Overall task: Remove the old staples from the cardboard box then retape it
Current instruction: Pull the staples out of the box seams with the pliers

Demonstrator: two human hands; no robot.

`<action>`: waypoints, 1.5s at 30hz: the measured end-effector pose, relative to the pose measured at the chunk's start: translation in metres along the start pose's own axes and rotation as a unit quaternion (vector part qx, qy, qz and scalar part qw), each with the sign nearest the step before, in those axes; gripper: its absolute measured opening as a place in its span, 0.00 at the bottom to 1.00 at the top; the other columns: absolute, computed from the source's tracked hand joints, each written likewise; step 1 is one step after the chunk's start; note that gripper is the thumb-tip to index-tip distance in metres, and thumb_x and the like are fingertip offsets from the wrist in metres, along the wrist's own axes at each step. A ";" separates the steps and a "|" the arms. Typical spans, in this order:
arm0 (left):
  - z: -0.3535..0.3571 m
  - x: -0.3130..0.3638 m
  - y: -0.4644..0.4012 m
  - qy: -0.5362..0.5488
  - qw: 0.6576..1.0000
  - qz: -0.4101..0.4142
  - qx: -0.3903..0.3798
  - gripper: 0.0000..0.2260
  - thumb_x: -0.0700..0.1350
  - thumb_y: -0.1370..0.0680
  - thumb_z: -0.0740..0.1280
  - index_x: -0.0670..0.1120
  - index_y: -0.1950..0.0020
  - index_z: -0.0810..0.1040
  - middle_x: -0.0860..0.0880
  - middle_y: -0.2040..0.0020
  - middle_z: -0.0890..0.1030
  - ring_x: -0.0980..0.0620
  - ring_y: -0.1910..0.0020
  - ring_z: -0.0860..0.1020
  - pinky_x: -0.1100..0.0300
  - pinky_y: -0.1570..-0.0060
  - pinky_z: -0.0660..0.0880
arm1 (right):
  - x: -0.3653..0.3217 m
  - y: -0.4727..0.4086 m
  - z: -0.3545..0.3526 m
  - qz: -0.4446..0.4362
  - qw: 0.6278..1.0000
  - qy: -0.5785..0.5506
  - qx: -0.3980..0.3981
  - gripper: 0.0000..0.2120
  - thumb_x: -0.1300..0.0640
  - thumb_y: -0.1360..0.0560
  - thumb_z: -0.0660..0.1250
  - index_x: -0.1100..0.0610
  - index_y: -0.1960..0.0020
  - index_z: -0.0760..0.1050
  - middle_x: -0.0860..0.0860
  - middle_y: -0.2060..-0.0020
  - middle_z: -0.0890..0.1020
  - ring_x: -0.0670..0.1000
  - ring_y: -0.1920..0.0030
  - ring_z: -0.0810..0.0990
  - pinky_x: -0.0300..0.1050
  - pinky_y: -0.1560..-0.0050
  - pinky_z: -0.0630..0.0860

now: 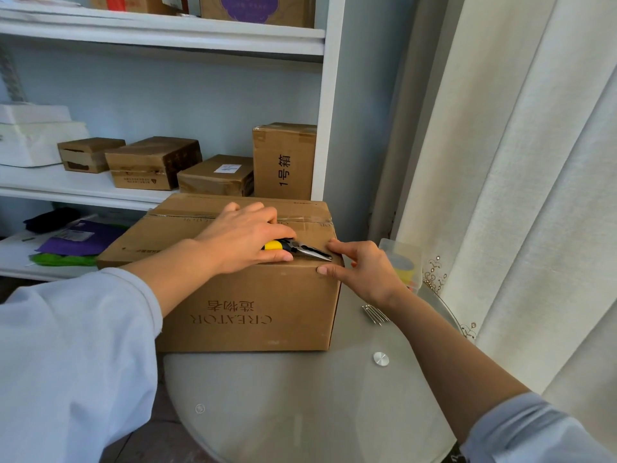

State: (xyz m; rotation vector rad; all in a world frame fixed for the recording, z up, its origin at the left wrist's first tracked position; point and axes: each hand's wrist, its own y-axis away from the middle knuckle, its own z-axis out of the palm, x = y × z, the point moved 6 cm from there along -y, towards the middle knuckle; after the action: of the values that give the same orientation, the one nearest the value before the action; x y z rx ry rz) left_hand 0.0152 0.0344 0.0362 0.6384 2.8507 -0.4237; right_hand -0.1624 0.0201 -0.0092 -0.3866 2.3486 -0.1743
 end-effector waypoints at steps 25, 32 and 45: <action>0.018 0.003 0.015 0.112 0.991 -0.059 0.039 0.22 0.62 0.23 0.56 0.61 0.30 0.66 0.57 0.44 0.70 0.57 0.43 0.66 0.54 0.41 0.65 | -0.002 0.004 0.002 0.010 1.000 -0.005 0.010 0.28 0.50 0.28 0.72 0.52 0.30 0.71 0.47 0.33 0.74 0.50 0.32 0.71 0.50 0.32 0.68; 0.008 -0.007 0.006 0.060 0.998 -0.018 -0.020 0.21 0.63 0.23 0.57 0.64 0.30 0.64 0.56 0.43 0.71 0.57 0.42 0.67 0.56 0.42 0.65 | 0.000 0.003 0.000 0.005 1.000 -0.013 0.009 0.29 0.50 0.28 0.72 0.54 0.30 0.70 0.47 0.32 0.74 0.50 0.31 0.70 0.49 0.30 0.66; 0.011 0.002 0.004 0.035 0.999 -0.028 0.010 0.20 0.63 0.24 0.55 0.63 0.32 0.66 0.57 0.45 0.71 0.58 0.46 0.67 0.58 0.45 0.64 | -0.005 -0.004 -0.008 -0.024 0.998 0.039 -0.035 0.25 0.49 0.27 0.72 0.55 0.33 0.74 0.48 0.35 0.77 0.49 0.34 0.73 0.48 0.31 0.68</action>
State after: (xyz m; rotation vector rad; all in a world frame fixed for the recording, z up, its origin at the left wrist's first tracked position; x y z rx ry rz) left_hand 0.0167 0.0353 0.0240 0.5884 2.9406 -0.4475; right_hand -0.1639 0.0176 0.0006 -0.4794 2.4290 -0.1327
